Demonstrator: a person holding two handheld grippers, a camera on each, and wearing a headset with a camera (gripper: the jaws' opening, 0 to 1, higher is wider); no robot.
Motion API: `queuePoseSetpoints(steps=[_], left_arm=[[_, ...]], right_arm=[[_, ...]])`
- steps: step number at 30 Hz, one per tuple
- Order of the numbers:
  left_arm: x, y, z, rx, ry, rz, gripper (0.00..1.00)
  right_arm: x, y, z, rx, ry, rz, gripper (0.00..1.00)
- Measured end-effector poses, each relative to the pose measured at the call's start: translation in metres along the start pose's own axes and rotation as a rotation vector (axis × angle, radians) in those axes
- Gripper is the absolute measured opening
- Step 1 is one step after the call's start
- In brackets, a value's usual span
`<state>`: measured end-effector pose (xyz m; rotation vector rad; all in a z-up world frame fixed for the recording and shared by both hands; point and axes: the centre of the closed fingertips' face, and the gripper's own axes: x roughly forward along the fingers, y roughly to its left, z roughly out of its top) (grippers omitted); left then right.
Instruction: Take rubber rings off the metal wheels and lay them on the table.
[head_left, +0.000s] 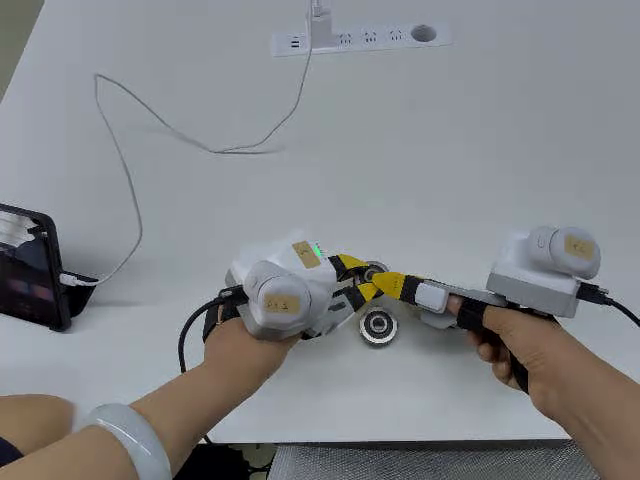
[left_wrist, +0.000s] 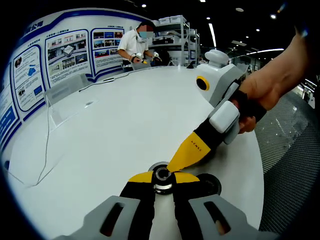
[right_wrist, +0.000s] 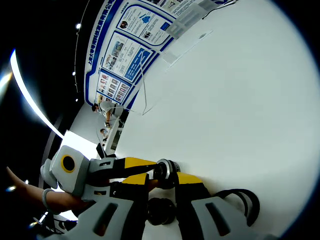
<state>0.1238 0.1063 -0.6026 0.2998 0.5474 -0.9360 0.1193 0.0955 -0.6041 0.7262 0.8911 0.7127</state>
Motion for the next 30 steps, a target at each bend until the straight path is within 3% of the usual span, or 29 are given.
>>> queuePoseSetpoints(steps=[30], left_arm=[[0.0005, -0.0006, 0.0001, 0.001, 0.002, 0.000, 0.14]], right_arm=[[-0.0067, -0.0011, 0.0043, -0.044, -0.015, -0.011, 0.13]])
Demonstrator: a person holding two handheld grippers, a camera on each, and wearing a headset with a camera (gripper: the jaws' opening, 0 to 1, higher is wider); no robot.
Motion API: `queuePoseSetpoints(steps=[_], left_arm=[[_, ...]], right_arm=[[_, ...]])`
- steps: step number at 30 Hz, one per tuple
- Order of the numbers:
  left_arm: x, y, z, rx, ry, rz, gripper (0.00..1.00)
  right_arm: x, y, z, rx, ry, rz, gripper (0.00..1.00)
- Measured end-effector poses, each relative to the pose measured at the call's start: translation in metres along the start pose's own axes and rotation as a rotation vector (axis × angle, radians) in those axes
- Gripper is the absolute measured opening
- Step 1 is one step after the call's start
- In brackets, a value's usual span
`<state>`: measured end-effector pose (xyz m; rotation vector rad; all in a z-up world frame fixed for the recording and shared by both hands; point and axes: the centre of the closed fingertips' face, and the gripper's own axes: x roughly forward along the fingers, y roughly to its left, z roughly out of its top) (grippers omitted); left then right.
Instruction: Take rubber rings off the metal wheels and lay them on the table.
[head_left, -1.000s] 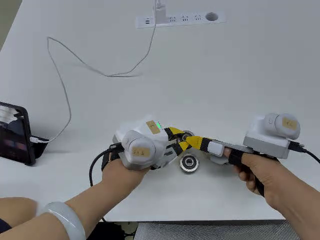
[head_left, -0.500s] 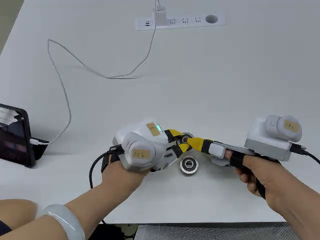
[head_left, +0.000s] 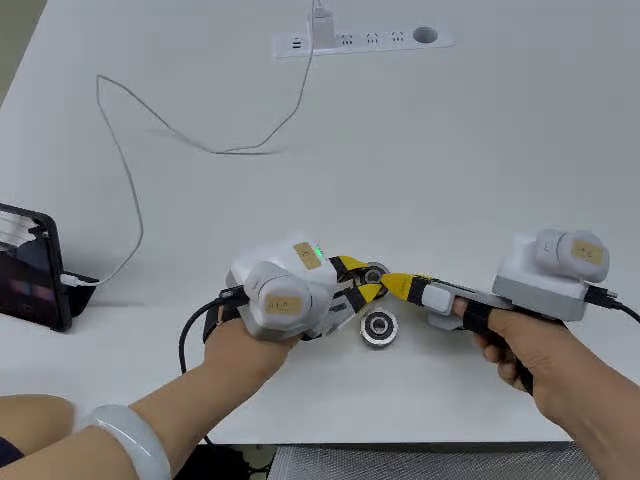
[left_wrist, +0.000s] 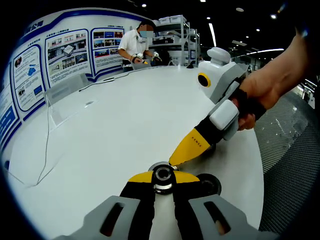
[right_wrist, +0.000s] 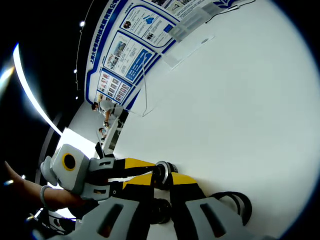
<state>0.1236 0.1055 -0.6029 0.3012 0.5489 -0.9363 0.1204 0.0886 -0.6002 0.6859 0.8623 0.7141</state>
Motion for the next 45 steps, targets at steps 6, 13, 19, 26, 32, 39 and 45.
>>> queuePoseSetpoints(steps=[6, 13, 19, 26, 32, 39, 45], left_arm=[[0.0002, 0.0005, -0.0006, 0.000, 0.001, -0.001, 0.14], [0.0002, 0.0005, -0.0006, -0.003, -0.002, -0.002, 0.14], [0.0005, 0.0009, -0.0013, -0.002, -0.004, -0.001, 0.14], [0.0001, 0.0007, -0.0009, -0.004, -0.007, 0.001, 0.14], [-0.0001, 0.0003, -0.0005, -0.004, -0.007, 0.002, 0.14], [0.0001, 0.0005, -0.0004, -0.005, -0.005, 0.001, 0.14], [0.0003, 0.0008, -0.0008, -0.005, -0.005, 0.001, 0.14]], right_arm=[[0.0016, -0.0041, -0.0025, -0.011, 0.009, -0.018, 0.15], [0.0056, -0.0021, -0.0046, 0.006, 0.012, -0.005, 0.20], [0.0066, 0.0010, -0.0038, 0.027, 0.012, 0.011, 0.21], [0.0036, 0.0048, -0.0020, 0.035, 0.014, 0.021, 0.22], [0.0015, 0.0036, -0.0009, 0.022, 0.011, 0.016, 0.20], [0.0063, 0.0020, -0.0037, 0.030, 0.020, 0.023, 0.20], [0.0031, 0.0038, 0.0001, 0.032, 0.014, 0.028, 0.21]])
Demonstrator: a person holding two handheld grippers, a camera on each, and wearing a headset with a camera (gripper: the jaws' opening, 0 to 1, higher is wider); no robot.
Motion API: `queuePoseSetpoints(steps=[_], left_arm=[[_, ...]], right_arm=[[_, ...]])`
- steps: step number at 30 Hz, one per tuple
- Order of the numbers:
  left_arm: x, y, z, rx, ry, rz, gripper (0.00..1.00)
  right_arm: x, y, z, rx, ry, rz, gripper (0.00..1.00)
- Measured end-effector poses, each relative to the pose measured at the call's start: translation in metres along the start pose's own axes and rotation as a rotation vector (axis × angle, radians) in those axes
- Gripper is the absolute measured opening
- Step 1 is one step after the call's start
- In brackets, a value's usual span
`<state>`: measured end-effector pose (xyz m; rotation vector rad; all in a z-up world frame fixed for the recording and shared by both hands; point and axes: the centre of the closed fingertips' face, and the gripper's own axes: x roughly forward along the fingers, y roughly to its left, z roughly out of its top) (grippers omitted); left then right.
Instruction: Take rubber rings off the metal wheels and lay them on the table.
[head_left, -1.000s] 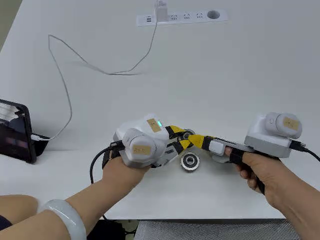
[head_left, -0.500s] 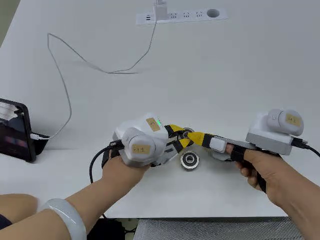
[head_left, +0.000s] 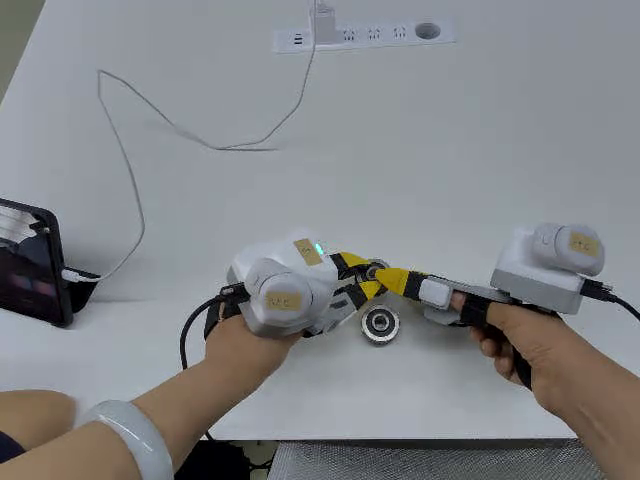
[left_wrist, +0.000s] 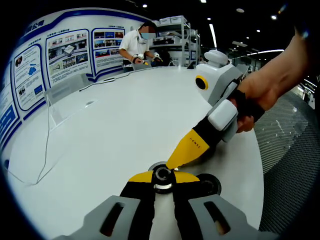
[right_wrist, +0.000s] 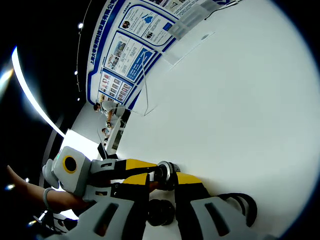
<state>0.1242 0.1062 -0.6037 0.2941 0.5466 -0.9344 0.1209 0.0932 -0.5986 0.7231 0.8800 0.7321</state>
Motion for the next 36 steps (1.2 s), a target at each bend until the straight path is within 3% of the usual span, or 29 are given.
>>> queuePoseSetpoints(steps=[9, 25, 36], left_arm=[[0.000, 0.000, 0.000, 0.001, 0.002, 0.001, 0.14], [-0.001, 0.000, -0.001, -0.001, 0.001, -0.002, 0.14], [-0.001, -0.001, -0.001, 0.000, 0.003, -0.001, 0.14]], right_arm=[[-0.005, 0.002, 0.001, -0.020, -0.002, 0.003, 0.17], [-0.004, -0.008, -0.001, -0.073, 0.006, -0.050, 0.03], [-0.004, -0.008, -0.001, -0.083, 0.002, -0.059, 0.02]])
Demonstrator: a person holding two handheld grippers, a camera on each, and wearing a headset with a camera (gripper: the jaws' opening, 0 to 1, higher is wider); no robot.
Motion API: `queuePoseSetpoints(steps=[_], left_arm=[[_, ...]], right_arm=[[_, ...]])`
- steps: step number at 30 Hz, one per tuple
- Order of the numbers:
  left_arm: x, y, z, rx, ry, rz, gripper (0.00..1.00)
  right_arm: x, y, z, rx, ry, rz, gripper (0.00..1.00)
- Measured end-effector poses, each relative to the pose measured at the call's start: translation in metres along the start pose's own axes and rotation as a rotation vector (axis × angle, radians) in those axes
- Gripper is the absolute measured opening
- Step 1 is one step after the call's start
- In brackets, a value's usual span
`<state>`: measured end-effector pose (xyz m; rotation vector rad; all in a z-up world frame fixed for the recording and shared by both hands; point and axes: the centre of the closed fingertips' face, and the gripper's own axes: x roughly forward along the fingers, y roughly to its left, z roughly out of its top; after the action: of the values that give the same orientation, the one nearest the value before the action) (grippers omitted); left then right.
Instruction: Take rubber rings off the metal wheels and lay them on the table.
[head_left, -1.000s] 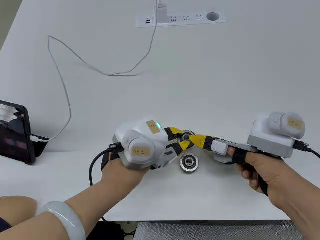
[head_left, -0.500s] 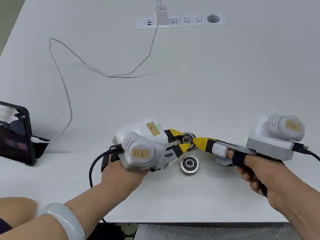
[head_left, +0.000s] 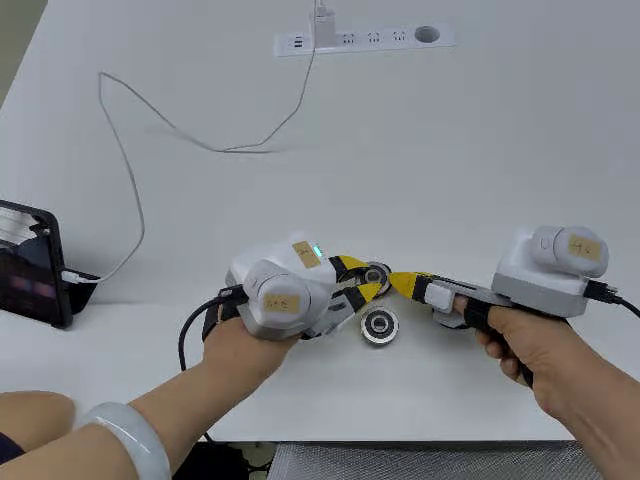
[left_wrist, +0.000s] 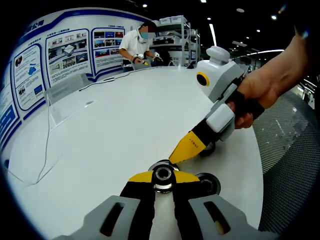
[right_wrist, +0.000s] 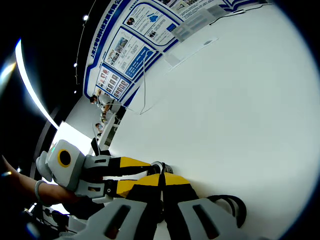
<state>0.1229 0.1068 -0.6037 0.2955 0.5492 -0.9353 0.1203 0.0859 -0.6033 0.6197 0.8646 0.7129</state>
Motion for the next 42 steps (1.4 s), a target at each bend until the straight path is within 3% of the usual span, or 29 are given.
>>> queuePoseSetpoints(steps=[42], left_arm=[[0.000, 0.000, 0.000, -0.002, -0.001, -0.004, 0.13]], right_arm=[[0.004, 0.019, 0.001, 0.043, -0.001, 0.062, 0.01]])
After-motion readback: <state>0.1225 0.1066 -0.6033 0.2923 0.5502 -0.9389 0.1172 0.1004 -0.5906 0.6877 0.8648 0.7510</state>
